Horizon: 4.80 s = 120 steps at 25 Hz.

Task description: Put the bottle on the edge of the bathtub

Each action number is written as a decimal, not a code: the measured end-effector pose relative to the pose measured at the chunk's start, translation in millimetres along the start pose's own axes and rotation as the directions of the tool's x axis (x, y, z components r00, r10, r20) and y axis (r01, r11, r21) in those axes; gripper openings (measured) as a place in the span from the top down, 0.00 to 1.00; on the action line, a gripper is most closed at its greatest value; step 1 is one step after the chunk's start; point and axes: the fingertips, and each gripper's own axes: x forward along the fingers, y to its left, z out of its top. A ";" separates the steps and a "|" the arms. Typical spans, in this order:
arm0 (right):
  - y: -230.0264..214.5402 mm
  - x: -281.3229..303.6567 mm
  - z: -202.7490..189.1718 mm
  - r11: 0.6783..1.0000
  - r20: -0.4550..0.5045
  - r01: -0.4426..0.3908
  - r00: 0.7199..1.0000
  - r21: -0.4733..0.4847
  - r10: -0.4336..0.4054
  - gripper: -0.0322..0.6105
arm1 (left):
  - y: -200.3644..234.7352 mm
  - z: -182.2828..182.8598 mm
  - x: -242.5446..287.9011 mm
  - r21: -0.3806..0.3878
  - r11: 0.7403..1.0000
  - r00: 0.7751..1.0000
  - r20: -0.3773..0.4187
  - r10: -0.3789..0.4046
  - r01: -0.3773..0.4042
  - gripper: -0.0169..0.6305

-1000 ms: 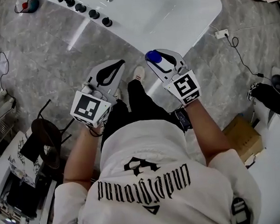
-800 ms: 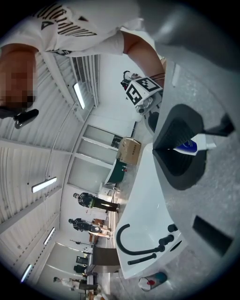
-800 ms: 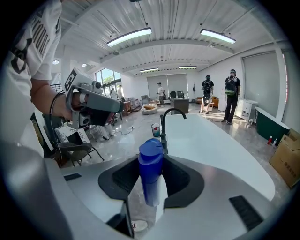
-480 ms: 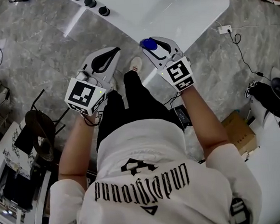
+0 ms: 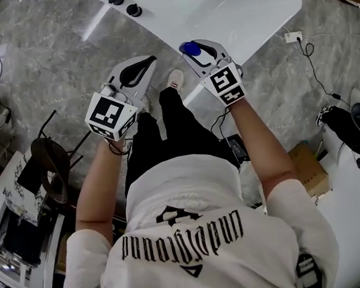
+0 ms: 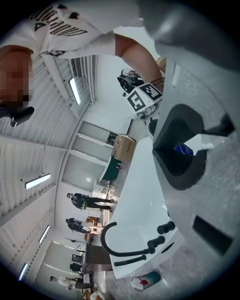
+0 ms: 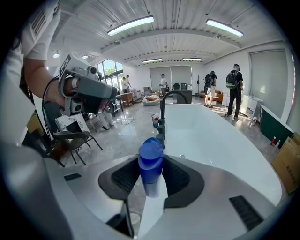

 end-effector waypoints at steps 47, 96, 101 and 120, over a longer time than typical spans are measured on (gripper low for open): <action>-2.0 23.8 -43.0 0.991 -0.085 0.131 0.988 -0.026 -0.132 0.66 | 1.2 -40.1 -12.6 -0.026 1.000 0.998 -0.063 0.015 -0.017 0.95; 260.4 -188.8 172.6 0.908 0.310 0.412 0.856 0.074 -0.414 0.92 | -103.8 39.1 -292.9 0.269 0.958 0.981 0.133 -0.140 0.100 0.95; 275.2 -202.9 188.0 0.905 0.323 0.423 0.851 0.047 -0.415 0.92 | -111.5 59.0 -314.3 0.253 0.961 0.970 0.187 -0.157 0.107 0.95; 299.7 -283.8 169.0 0.926 0.381 0.377 0.855 0.009 -0.352 0.92 | -181.3 65.2 -315.3 0.270 0.960 0.969 0.208 -0.131 0.071 0.95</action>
